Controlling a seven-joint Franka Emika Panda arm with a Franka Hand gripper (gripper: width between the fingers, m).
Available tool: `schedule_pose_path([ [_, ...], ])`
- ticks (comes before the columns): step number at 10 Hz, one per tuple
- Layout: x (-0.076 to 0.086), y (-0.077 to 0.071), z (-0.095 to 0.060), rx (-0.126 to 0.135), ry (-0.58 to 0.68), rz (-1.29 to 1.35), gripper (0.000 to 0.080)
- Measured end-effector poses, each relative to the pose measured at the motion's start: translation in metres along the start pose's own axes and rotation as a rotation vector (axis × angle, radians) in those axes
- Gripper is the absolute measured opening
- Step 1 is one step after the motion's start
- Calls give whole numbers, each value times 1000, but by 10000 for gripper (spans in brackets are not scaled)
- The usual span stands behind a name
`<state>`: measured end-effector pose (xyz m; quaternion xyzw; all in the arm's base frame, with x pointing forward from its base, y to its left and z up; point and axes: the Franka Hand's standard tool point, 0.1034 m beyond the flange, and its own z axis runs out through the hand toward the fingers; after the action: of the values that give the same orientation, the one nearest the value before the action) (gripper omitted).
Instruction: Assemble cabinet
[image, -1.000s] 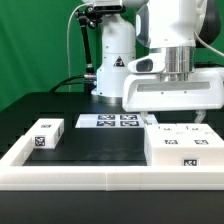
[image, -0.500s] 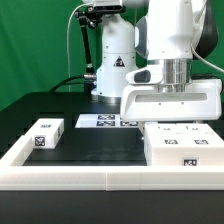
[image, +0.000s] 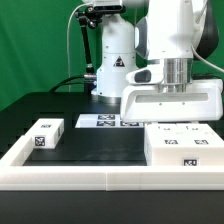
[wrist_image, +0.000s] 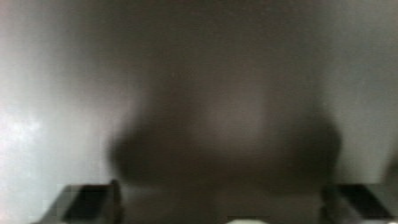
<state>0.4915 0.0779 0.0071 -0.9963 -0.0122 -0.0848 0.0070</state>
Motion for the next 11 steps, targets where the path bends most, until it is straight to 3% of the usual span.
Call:
schedule_pose_path([
  [1,1,0,0,0,3,-1,406],
  [2,1,-1,-1,1,3,-3,270],
  [3,1,-2,-1,2,3,-4,213],
  [9,1,-1,-2,1,2,-11,213],
  [11,1,-1,-17,5,-8,-16,213],
])
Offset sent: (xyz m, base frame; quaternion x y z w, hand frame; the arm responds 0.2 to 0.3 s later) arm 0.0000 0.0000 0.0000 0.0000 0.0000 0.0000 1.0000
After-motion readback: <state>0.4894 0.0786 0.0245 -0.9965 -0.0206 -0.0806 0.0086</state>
